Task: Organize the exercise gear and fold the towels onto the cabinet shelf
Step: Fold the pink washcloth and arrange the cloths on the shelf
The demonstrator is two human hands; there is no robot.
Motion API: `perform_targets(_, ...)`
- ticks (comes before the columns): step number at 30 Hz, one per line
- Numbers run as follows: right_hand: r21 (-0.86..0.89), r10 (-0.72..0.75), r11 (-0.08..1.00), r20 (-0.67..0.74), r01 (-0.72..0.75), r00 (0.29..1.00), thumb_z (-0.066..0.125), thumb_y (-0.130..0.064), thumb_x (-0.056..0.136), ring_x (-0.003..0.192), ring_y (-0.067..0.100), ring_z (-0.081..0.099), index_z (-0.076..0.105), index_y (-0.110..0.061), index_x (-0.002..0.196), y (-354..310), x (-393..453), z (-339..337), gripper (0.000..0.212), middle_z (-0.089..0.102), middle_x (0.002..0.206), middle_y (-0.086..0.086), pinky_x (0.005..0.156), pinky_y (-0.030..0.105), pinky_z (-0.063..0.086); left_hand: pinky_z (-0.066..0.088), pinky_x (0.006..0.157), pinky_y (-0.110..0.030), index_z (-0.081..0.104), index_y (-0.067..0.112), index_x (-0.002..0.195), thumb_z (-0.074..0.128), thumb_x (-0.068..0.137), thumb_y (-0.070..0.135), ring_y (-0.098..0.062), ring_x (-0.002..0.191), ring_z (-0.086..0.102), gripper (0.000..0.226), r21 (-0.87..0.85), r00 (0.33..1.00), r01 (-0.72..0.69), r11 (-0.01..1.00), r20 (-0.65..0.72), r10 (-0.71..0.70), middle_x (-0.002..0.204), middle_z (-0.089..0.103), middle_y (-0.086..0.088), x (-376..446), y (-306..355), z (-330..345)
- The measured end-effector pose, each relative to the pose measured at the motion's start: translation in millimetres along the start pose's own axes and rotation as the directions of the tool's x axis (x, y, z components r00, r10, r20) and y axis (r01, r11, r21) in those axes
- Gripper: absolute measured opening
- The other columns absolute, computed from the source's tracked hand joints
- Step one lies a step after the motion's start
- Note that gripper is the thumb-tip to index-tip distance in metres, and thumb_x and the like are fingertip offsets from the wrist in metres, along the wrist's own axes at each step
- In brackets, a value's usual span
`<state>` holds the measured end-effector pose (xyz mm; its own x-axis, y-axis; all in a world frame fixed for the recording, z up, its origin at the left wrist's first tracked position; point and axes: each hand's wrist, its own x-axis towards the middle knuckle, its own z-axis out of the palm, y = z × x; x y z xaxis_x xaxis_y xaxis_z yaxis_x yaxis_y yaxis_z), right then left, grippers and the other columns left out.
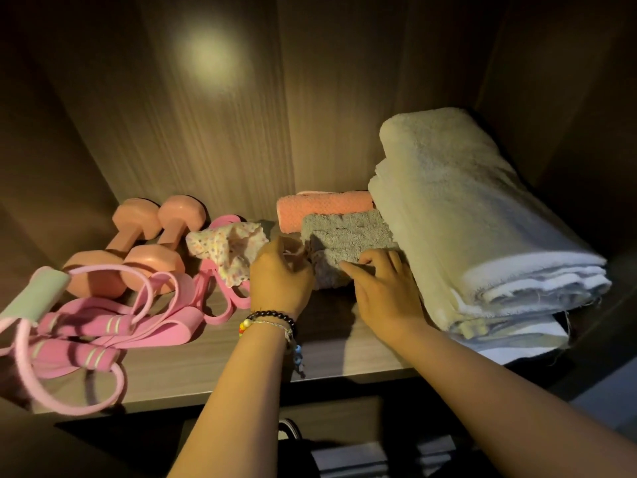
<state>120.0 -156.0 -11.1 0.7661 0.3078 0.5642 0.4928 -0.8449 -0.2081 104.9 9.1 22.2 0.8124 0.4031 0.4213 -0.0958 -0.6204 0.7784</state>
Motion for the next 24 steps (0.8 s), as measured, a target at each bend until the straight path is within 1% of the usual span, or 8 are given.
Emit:
perform_targets(4, 0.043, -0.032, 0.998, -0.036, 0.034, 0.999, 0.072, 0.009, 0.068, 0.096, 0.038, 0.059, 0.070, -0.017, 0.116, -3.9, -11.4, -0.8, 0.054, 0.060, 0.114, 0.014, 0.072, 0.043, 0.051, 0.031, 0.100, -0.033, 0.064, 0.002, 0.110, 0.064, 0.072, 0.001, -0.039, 0.117, 0.045, 0.038, 0.167, 0.980, 0.048, 0.985, -0.198, -0.014, 0.124, 0.053, -0.021, 11.6, -12.0, -29.0)
perform_targets(7, 0.098, -0.093, 0.990, -0.038, 0.096, 0.995, 0.065, 0.014, 0.069, 0.097, 0.037, 0.059, 0.069, -0.012, 0.116, -7.4, -15.4, 1.8, 0.054, 0.059, 0.115, 0.016, 0.067, 0.043, 0.054, 0.031, 0.096, -0.040, 0.055, -0.002, 0.120, 0.063, 0.070, -0.001, -0.043, 0.118, 0.037, 0.051, 0.274, 0.964, 0.140, 0.951, -0.259, -0.067, 0.132, 0.043, -0.025, 15.9, -23.1, -37.0)
perform_targets(11, 0.141, -0.100, 0.985, -0.032, 0.103, 0.994, 0.062, 0.016, 0.069, 0.097, 0.036, 0.060, 0.069, -0.009, 0.115, -7.0, -14.4, 4.3, 0.053, 0.058, 0.113, 0.016, 0.060, 0.039, 0.054, 0.031, 0.093, -0.048, 0.043, -0.007, 0.128, 0.066, 0.074, 0.006, -0.046, 0.114, 0.041, 0.061, 0.468, 0.965, 0.225, 0.855, -0.231, -0.128, 0.130, 0.044, -0.030, 21.4, -35.3, -38.5)
perform_targets(13, 0.144, -0.118, 0.982, -0.039, 0.122, 0.992, 0.063, 0.016, 0.068, 0.096, 0.035, 0.061, 0.069, -0.008, 0.113, -6.5, -15.0, 3.6, 0.052, 0.057, 0.112, 0.016, 0.059, 0.036, 0.053, 0.033, 0.089, -0.048, 0.046, -0.008, 0.125, 0.064, 0.077, 0.005, -0.045, 0.108, 0.044, 0.052, 0.534, 0.966, 0.234, 0.812, -0.221, -0.133, 0.121, 0.051, -0.031, 25.2, -37.9, -40.3)
perform_targets(15, 0.146, -0.127, 0.980, -0.048, 0.132, 0.991, 0.064, 0.015, 0.067, 0.094, 0.035, 0.061, 0.069, -0.008, 0.111, -6.7, -15.3, 2.6, 0.050, 0.057, 0.112, 0.017, 0.059, 0.034, 0.053, 0.039, 0.082, -0.048, 0.060, -0.003, 0.117, 0.059, 0.079, 0.004, -0.044, 0.103, 0.049, 0.038, 0.579, 0.977, 0.165, 0.798, -0.205, -0.053, 0.112, 0.057, -0.027, 29.5, -34.5, -43.2)
perform_targets(20, 0.178, -0.116, 0.977, -0.036, 0.121, 0.993, 0.063, 0.010, 0.070, 0.094, 0.032, 0.059, 0.066, -0.009, 0.109, -6.9, -15.4, -0.2, 0.044, 0.044, 0.119, 0.008, 0.064, 0.036, 0.055, 0.041, 0.073, -0.036, 0.070, 0.008, 0.094, 0.064, 0.075, 0.006, -0.033, 0.088, 0.054, 0.020, 0.329, 0.941, -0.096, 0.939, -0.277, 0.194, 0.090, 0.061, -0.014, 24.2, 0.5, -48.4)
perform_targets(22, 0.179, -0.087, 0.980, -0.013, 0.088, 0.996, 0.066, 0.009, 0.069, 0.097, 0.033, 0.061, 0.067, -0.007, 0.109, -8.0, -17.7, -4.3, 0.043, 0.051, 0.121, 0.013, 0.069, 0.039, 0.057, 0.043, 0.071, -0.033, 0.068, 0.009, 0.090, 0.066, 0.074, 0.006, -0.028, 0.082, 0.056, 0.017, 0.215, 0.950, -0.137, 0.967, -0.247, 0.190, 0.089, 0.062, -0.010, 7.1, 8.8, -47.3)
perform_targets(24, 0.173, -0.061, 0.983, 0.031, 0.055, 0.998, 0.067, 0.006, 0.070, 0.101, 0.033, 0.061, 0.066, -0.008, 0.112, -11.8, -24.2, -11.1, 0.045, 0.055, 0.122, 0.016, 0.074, 0.041, 0.057, 0.049, 0.072, -0.035, 0.067, 0.010, 0.092, 0.068, 0.072, 0.006, -0.028, 0.083, 0.061, 0.020, 0.132, 0.985, -0.071, 0.989, -0.149, 0.091, 0.094, 0.065, -0.008, -14.2, 8.2, -44.8)
